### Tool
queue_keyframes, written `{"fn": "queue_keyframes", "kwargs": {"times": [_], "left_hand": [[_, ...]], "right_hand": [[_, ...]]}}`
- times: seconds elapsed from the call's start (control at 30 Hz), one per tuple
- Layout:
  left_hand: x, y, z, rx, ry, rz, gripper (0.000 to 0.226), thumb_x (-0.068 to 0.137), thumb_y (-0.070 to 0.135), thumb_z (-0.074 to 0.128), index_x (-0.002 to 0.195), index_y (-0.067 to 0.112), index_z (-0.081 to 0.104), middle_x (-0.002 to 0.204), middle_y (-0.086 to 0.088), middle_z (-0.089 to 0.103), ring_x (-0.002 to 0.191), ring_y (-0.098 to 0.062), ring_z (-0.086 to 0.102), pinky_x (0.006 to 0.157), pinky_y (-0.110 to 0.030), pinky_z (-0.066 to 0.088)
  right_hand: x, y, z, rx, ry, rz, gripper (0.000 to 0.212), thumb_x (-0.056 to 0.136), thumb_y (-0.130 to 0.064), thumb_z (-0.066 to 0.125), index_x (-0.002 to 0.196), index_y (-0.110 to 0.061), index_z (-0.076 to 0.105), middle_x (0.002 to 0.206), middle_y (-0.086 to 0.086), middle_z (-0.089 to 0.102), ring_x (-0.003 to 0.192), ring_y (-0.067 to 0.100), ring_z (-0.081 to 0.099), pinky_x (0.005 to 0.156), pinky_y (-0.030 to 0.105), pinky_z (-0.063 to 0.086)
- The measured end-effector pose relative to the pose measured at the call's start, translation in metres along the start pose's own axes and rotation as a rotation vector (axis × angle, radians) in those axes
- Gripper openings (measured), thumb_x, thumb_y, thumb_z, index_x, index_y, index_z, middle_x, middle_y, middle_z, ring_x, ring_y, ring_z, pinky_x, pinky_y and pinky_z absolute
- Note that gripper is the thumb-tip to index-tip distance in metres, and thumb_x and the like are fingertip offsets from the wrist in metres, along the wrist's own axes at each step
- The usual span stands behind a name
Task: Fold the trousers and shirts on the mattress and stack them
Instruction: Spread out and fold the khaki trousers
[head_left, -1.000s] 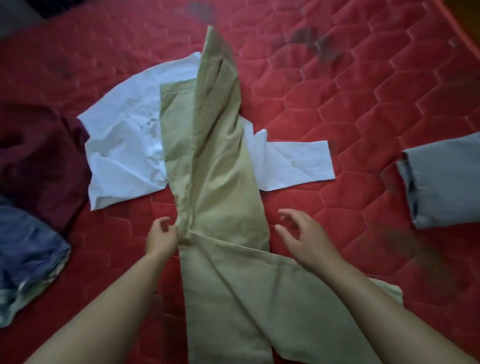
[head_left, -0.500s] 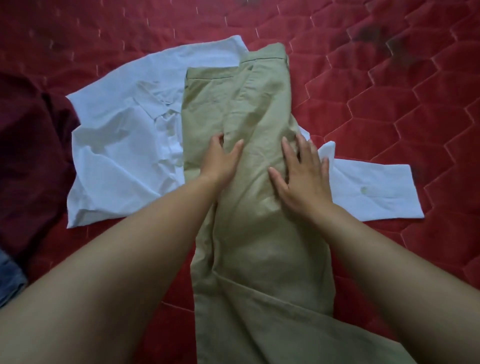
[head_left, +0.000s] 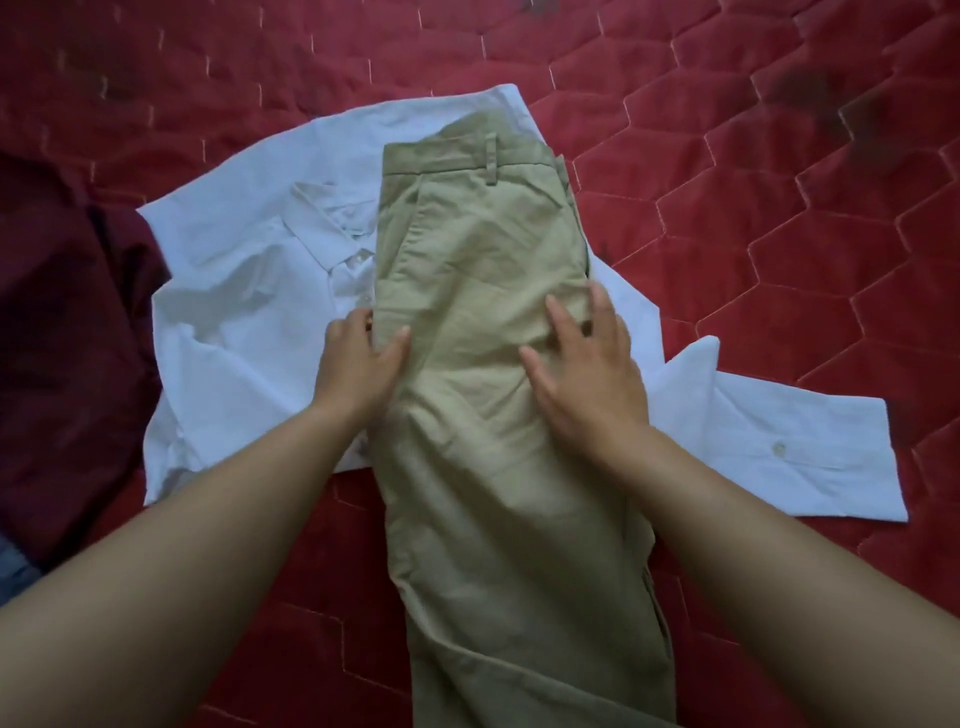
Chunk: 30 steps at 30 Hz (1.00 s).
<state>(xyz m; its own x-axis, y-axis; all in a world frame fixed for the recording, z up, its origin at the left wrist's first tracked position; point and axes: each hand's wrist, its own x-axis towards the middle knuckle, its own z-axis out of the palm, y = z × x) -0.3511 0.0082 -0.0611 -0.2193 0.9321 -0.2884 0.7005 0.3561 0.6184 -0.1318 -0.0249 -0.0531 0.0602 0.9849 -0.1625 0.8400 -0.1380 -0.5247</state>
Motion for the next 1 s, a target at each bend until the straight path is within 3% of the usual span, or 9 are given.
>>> {"fn": "queue_keyframes", "kwargs": {"times": [0.2, 0.27, 0.37, 0.43, 0.53, 0.67, 0.73, 0.87, 1.0], "left_hand": [[-0.004, 0.016, 0.031, 0.276, 0.007, -0.266, 0.069, 0.092, 0.056, 0.034, 0.148, 0.027, 0.005, 0.137, -0.023, 0.027, 0.122, -0.042, 0.034, 0.103, -0.047, 0.027], [-0.022, 0.011, 0.034, 0.139, 0.036, -0.326, 0.065, 0.093, 0.052, 0.038, 0.145, 0.022, 0.012, 0.135, -0.022, 0.039, 0.118, -0.041, 0.043, 0.094, -0.043, 0.035], [-0.043, 0.01, 0.025, -0.003, 0.157, -0.156, 0.045, 0.094, 0.036, 0.047, 0.132, 0.015, 0.034, 0.121, -0.012, 0.058, 0.108, -0.033, 0.054, 0.078, -0.032, 0.037], [-0.04, 0.018, 0.013, 0.004, 0.256, 0.012, 0.035, 0.093, 0.033, 0.049, 0.123, 0.016, 0.043, 0.113, -0.007, 0.061, 0.1, -0.029, 0.057, 0.074, -0.03, 0.035], [-0.022, 0.034, 0.0, 0.027, 0.318, 0.13, 0.029, 0.092, 0.034, 0.05, 0.116, 0.019, 0.046, 0.106, -0.005, 0.061, 0.094, -0.028, 0.057, 0.069, -0.03, 0.033], [-0.029, 0.029, 0.001, 0.321, 0.104, -0.016, 0.061, 0.091, 0.041, 0.052, 0.141, 0.015, 0.029, 0.13, -0.016, 0.039, 0.118, -0.035, 0.042, 0.09, -0.046, 0.04], [-0.058, 0.023, 0.006, 0.426, 0.104, 0.041, 0.067, 0.089, 0.039, 0.057, 0.143, 0.014, 0.027, 0.136, -0.016, 0.033, 0.121, -0.035, 0.039, 0.092, -0.051, 0.039], [-0.157, -0.004, 0.021, 0.396, 0.022, 0.235, 0.057, 0.082, 0.031, 0.066, 0.133, 0.018, 0.043, 0.133, -0.011, 0.04, 0.118, -0.031, 0.044, 0.089, -0.048, 0.043], [-0.25, -0.033, 0.04, 0.324, -0.42, 0.084, 0.04, 0.089, 0.034, 0.057, 0.126, 0.02, 0.051, 0.12, -0.005, 0.049, 0.115, -0.026, 0.045, 0.093, -0.04, 0.043]], "right_hand": [[0.025, 0.012, 0.004, 0.3, 0.087, 0.123, 0.061, 0.091, -0.035, 0.053, 0.145, -0.026, 0.026, 0.127, 0.009, 0.045, 0.111, 0.022, 0.049, 0.085, 0.028, 0.035], [0.017, 0.016, 0.004, 0.341, 0.081, 0.119, 0.058, 0.092, -0.032, 0.053, 0.144, -0.024, 0.028, 0.122, 0.002, 0.053, 0.108, 0.018, 0.051, 0.08, 0.022, 0.031], [0.003, 0.018, -0.006, 0.399, 0.115, 0.074, 0.051, 0.092, -0.025, 0.054, 0.139, -0.02, 0.036, 0.098, -0.009, 0.063, 0.099, 0.017, 0.058, 0.076, 0.021, 0.034], [0.007, 0.012, -0.021, 0.426, 0.193, 0.002, 0.048, 0.091, -0.021, 0.054, 0.137, -0.018, 0.04, 0.119, -0.001, 0.061, 0.11, 0.021, 0.056, 0.087, 0.03, 0.041], [0.023, 0.009, -0.035, 0.351, 0.257, -0.066, 0.044, 0.089, -0.024, 0.055, 0.132, -0.018, 0.043, 0.119, 0.003, 0.061, 0.103, 0.027, 0.057, 0.079, 0.036, 0.043], [0.008, 0.026, -0.034, 0.079, 0.094, 0.108, 0.053, 0.093, -0.031, 0.052, 0.139, -0.011, 0.035, 0.132, 0.013, 0.043, 0.121, 0.031, 0.043, 0.094, 0.041, 0.036], [-0.027, 0.033, -0.033, 0.054, 0.128, -0.008, 0.052, 0.091, -0.029, 0.055, 0.135, -0.008, 0.039, 0.13, 0.014, 0.044, 0.12, 0.028, 0.042, 0.095, 0.043, 0.037], [-0.134, 0.058, -0.027, 0.205, 0.051, -0.161, 0.038, 0.084, -0.021, 0.063, 0.117, -0.003, 0.054, 0.108, 0.012, 0.053, 0.099, 0.021, 0.05, 0.087, 0.029, 0.041], [-0.226, 0.11, -0.029, 0.095, -0.094, 0.049, 0.037, 0.081, -0.015, 0.071, 0.114, -0.001, 0.059, 0.109, 0.016, 0.055, 0.102, 0.031, 0.054, 0.09, 0.037, 0.044]]}}
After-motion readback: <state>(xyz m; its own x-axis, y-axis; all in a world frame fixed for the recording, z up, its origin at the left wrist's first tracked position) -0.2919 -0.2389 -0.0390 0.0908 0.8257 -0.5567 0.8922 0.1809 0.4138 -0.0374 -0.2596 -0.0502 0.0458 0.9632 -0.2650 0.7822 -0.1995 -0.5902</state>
